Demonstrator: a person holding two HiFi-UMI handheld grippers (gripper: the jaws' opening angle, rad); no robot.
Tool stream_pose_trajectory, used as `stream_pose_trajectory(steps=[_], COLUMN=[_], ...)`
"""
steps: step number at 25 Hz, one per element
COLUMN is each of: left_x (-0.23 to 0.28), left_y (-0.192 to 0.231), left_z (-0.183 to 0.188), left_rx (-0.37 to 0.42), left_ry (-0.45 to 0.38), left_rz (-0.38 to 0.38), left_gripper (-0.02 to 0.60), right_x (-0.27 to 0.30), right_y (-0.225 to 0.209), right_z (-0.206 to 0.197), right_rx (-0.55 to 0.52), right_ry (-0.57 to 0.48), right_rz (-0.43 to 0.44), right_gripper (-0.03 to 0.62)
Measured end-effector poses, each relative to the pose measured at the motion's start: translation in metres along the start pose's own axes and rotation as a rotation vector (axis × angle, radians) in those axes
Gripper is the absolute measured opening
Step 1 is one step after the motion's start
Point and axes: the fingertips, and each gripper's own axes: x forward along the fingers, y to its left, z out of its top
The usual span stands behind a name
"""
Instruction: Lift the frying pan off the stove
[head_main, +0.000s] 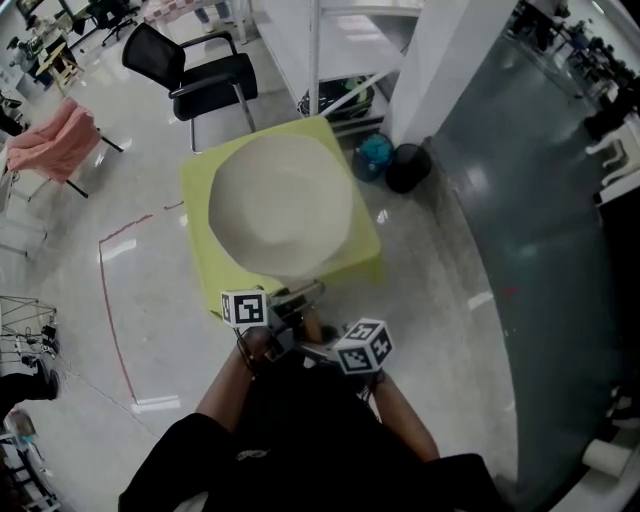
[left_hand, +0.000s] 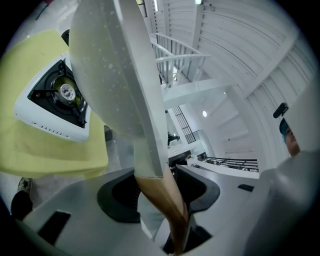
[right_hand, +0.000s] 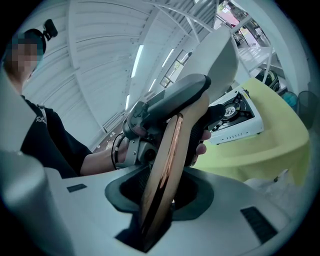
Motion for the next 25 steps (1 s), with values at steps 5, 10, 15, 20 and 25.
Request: stream_pose_trajectory(steps=[5,10,15,20,25], left_x=[0.003,0.003,0.002,0.004,0.002], left_y=[-0.011,-0.017,-0.021,-0.021,-0.022], left_z=[0.000,0.001,0.000,0.004,0.003], left_rx=[0.021,0.030,0.032,0.045,0.024], left_ry=[0.012,0.017,0.023,0.014,0.015], left_rz=[-0.002,-0.010,-0.002,-0.012,-0.008], left_gripper=[0.236,0.236,0.236,0.238,0.239], right_x=[-0.007,-0.009,-0.010,-0.010,-0.012], right_y=[0.007,0.010,0.014,0.011,0.015], right_z=[0.004,0.006,0.008,0.010,0.011], right_rx=[-0.020,-0.028,-0.036,-0.061,-0.076], right_ry=[-0.028,-0.037,-0.035,-0.031,-0.020], right_rz=[-0.002,-0.007,-0.006,-0.008,-0.006], right_gripper=[0.130,0.132,0.132,0.135,0.140])
